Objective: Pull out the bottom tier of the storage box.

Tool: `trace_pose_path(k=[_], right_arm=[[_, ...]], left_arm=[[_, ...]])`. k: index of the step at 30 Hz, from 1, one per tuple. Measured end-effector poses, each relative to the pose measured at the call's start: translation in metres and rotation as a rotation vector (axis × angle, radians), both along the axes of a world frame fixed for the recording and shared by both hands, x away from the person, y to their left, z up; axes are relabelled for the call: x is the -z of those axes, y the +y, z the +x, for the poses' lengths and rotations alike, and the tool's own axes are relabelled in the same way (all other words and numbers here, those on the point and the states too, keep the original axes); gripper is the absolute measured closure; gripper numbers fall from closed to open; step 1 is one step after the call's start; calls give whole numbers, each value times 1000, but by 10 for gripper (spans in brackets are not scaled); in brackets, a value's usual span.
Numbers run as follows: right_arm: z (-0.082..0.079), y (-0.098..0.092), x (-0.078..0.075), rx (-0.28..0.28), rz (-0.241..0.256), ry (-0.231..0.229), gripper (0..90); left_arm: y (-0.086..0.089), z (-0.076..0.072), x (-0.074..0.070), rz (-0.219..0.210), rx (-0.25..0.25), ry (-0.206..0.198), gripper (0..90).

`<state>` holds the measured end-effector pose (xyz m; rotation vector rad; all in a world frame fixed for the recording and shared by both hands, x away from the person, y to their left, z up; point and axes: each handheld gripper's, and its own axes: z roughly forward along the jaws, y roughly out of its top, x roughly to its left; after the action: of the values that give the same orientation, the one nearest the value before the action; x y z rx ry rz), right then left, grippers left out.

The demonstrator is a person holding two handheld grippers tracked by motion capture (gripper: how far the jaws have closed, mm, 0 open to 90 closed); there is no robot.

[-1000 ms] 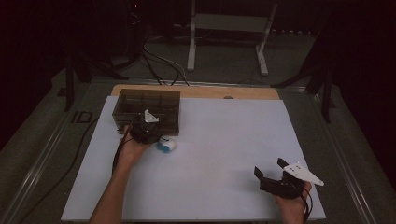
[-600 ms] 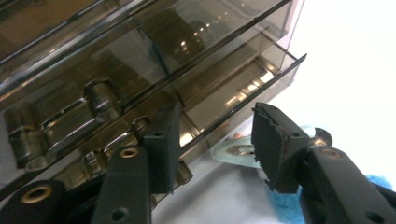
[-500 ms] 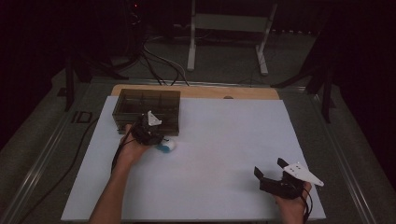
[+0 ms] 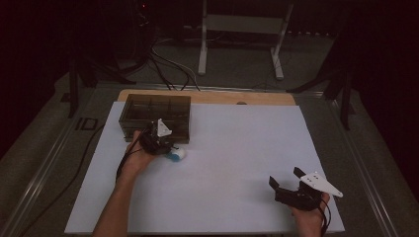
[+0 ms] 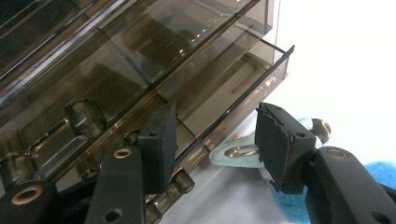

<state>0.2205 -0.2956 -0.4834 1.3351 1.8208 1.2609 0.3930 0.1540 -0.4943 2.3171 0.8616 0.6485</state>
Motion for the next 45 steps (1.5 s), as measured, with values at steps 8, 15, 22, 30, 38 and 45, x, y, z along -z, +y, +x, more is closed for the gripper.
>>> trace_pose_path(k=[8,15,22,30,38,45], right_arm=[[0,0,0,-1,-2,-4,28],[-1,-1,-1,2,-1,-5,28],[-1,-2,0,3,1,-3,28],[-1,-1,0,3,2,-1,28],[-1,-1,0,3,-2,4,28],[-1,-1,0,2,-3,4,29]], left_arm=[[1,1,7,-10,15,17,516],[2,3,6,-35,-3,46,517],[4,3,5,-60,-16,71,517],[8,1,4,-73,-27,80,570],[12,0,3,-96,-43,97,659],[12,-3,3,-98,-51,97,677]])
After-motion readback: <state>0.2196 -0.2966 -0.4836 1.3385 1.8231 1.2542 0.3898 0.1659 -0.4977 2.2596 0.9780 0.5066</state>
